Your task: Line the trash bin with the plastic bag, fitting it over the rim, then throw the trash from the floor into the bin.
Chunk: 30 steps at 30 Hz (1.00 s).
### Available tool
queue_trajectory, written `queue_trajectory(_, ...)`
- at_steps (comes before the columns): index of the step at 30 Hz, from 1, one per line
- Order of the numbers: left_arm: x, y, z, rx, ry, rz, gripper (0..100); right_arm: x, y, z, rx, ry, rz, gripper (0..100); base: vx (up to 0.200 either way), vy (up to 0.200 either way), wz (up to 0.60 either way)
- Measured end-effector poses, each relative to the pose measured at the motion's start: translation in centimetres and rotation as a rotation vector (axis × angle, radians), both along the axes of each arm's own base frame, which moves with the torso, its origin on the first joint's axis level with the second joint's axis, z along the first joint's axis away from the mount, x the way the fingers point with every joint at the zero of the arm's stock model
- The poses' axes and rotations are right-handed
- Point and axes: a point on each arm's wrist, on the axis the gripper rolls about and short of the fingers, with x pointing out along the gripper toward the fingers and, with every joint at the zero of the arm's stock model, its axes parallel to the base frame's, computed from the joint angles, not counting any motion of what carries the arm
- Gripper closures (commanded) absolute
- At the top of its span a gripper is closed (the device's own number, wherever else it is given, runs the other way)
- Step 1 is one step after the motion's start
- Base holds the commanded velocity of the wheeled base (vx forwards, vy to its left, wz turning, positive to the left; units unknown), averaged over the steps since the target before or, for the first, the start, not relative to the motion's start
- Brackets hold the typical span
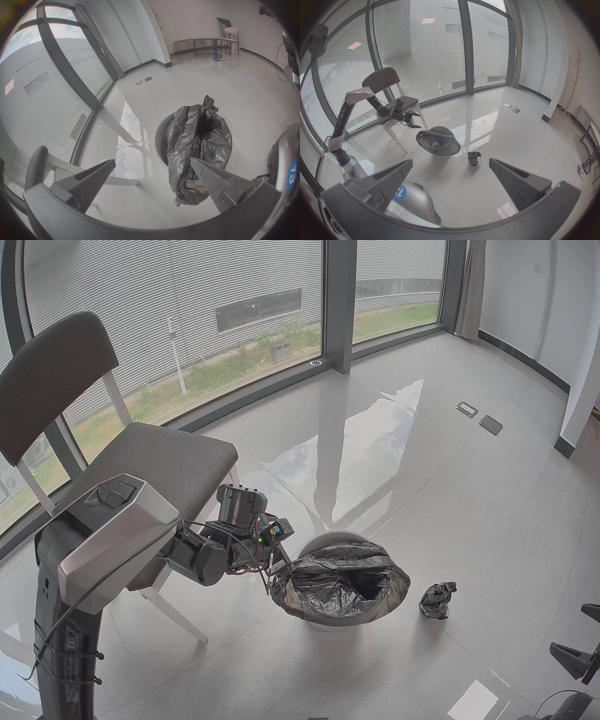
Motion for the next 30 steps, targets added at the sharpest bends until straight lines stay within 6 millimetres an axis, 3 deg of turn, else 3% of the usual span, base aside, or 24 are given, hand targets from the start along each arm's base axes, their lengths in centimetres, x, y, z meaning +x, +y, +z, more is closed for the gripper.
queue_trajectory(6,0.8,1.6,-0.5,-0.008,0.0,0.029,0,1.3,0.4,1.9,0.001,-0.002,0.007,0,0.0,0.0,0.0)
queue_trajectory(11,0.7,3.6,0.7,-0.023,-0.011,0.06,0,4.7,1.5,3.4,-0.005,0.003,0.027,0,0.0,0.0,0.0)
queue_trajectory(16,0.0,5.5,2.6,-0.049,-0.025,0.099,0,10.2,3.3,4.5,-0.012,-0.045,0.053,0,0.0,0.0,0.0)
queue_trajectory(20,-0.7,6.4,4.2,-0.077,-0.042,0.121,0,14.4,4.7,4.3,-0.027,-0.032,0.08,0,0.0,0.0,0.0)
queue_trajectory(30,-3.2,8.2,8.5,-0.157,-0.097,0.166,0,26.0,9.1,0.2,-0.142,0.112,0.218,0,0.0,0.0,0.0)
